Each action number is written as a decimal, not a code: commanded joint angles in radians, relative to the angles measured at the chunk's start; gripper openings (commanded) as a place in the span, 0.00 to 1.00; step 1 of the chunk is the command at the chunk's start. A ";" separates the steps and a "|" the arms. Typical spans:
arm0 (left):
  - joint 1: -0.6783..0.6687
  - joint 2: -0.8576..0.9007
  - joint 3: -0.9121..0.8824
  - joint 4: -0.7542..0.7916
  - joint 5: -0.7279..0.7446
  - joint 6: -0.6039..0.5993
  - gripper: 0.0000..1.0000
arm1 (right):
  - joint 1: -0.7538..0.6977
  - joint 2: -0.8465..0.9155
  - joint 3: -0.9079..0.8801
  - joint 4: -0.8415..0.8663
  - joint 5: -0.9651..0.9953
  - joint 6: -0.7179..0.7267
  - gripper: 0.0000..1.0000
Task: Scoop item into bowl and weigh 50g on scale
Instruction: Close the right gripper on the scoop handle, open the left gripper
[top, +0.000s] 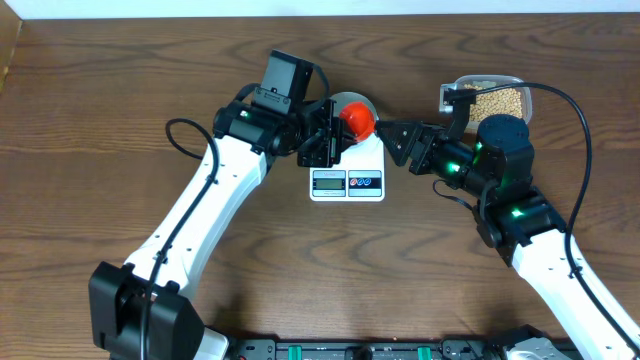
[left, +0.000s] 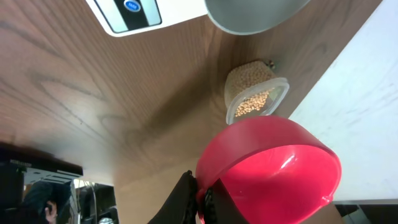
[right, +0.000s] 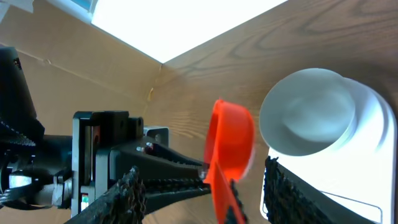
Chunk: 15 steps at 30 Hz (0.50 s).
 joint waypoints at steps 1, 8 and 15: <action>-0.017 -0.016 -0.002 0.002 -0.013 -0.021 0.07 | 0.017 0.001 0.018 -0.002 0.023 0.000 0.61; -0.019 -0.015 -0.002 0.001 -0.013 -0.020 0.07 | 0.017 0.007 0.018 -0.002 0.023 0.000 0.45; -0.019 -0.016 -0.002 0.002 -0.012 -0.020 0.07 | 0.017 0.008 0.018 -0.018 0.023 0.000 0.22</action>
